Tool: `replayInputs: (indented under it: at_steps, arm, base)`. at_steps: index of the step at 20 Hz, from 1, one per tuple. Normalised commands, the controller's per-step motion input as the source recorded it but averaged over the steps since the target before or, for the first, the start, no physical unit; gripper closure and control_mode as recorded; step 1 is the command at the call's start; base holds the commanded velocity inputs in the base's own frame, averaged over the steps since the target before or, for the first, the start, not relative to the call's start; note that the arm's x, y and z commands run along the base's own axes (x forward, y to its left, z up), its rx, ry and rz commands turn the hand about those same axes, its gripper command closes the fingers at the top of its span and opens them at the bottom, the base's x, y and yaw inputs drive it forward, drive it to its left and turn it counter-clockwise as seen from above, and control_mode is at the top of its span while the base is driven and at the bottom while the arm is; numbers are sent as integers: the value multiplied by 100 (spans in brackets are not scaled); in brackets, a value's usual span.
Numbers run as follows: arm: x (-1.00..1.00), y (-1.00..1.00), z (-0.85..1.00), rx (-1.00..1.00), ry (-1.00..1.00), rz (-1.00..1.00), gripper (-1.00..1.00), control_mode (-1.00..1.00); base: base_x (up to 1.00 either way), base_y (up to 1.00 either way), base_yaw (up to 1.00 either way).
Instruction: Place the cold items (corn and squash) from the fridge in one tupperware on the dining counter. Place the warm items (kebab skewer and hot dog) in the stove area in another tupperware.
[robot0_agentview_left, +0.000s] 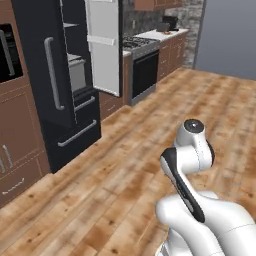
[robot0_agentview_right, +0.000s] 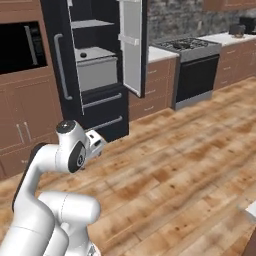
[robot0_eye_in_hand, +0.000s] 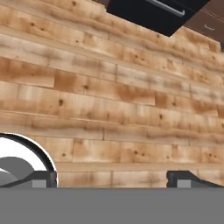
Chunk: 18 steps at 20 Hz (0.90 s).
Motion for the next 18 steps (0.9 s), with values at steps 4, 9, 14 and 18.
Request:
replayInputs:
  at_steps: [4,9,14,18]
  arm:
    - [0,0,0,0,0,0,-100,100]
    - [0,0,0,0,0,0,-100,100]
    - [0,0,0,0,0,0,-100,100]
    - [0,0,0,0,0,0,-100,100]
  base:
    - [100,20,38]
    - [99,0,36]
    - [96,-12,23]
    - [99,-23,25]
